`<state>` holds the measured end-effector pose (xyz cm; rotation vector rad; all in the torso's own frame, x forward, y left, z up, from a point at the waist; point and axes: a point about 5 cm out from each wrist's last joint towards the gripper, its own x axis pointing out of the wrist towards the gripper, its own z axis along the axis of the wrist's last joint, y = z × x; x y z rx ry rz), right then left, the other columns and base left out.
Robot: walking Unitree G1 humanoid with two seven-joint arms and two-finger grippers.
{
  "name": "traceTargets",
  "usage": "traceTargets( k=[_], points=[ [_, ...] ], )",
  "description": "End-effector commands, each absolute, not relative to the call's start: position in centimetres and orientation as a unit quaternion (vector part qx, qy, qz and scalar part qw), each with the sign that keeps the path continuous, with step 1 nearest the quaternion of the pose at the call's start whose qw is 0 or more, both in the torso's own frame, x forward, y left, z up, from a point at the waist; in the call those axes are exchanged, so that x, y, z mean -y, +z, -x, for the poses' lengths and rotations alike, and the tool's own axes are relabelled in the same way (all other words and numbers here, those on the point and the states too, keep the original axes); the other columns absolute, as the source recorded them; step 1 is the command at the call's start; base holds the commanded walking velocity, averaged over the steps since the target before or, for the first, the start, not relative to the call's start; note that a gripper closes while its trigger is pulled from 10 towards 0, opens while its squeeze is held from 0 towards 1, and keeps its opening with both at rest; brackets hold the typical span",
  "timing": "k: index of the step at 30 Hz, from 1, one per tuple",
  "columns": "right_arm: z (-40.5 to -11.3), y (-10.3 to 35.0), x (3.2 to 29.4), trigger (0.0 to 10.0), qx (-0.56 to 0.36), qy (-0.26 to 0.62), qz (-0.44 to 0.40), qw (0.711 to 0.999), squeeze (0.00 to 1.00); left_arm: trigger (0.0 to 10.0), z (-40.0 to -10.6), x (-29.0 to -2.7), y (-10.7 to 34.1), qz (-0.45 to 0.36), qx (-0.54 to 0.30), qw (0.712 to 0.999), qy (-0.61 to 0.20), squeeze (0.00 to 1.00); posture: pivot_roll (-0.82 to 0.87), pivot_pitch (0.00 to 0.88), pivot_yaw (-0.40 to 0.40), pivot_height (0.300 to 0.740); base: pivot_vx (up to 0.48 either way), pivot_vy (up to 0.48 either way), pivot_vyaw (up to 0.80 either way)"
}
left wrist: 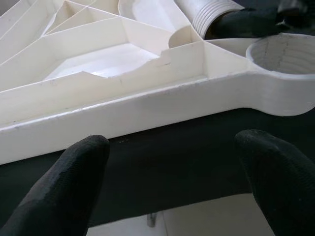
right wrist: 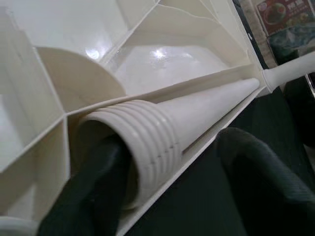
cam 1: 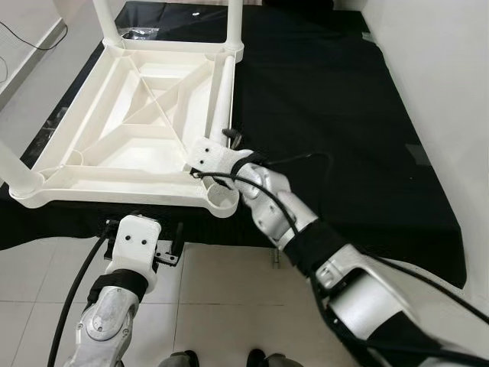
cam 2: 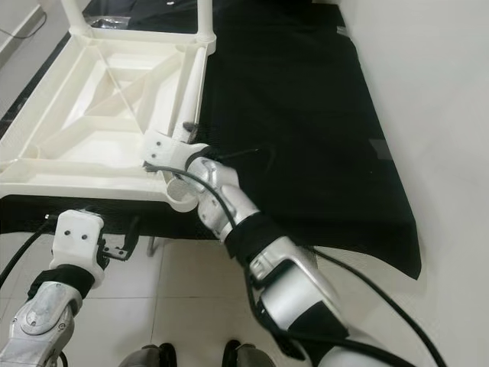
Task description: Building children table
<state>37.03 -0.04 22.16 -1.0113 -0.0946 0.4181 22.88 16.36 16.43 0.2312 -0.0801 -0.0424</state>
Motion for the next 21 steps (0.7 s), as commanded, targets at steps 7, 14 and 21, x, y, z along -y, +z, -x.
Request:
traceTargets(
  k=[7,14,21],
  points=[
    [-36.8,21.7,0.3,0.0,0.075,0.156,0.472,0.864,0.00,10.0,-22.8,-16.3,15.9,-0.114,0.027,0.993,-0.018,0.00,0.15,0.229,-0.098,0.740,0.000,0.000,0.00],
    [-37.1,22.7,2.1,0.0,0.103,0.097,0.435,0.889,0.00,10.0,-22.9,-16.4,15.9,-0.116,0.029,0.993,-0.017,0.00,0.15,0.216,-0.098,0.740,0.000,0.000,0.00],
    [-37.6,24.2,4.5,0.0,0.124,0.066,0.386,0.912,0.00,10.0,-23.3,-16.3,16.5,-0.113,0.038,0.993,-0.022,0.00,0.15,0.204,-0.086,0.740,0.000,0.000,0.00]
  ],
)
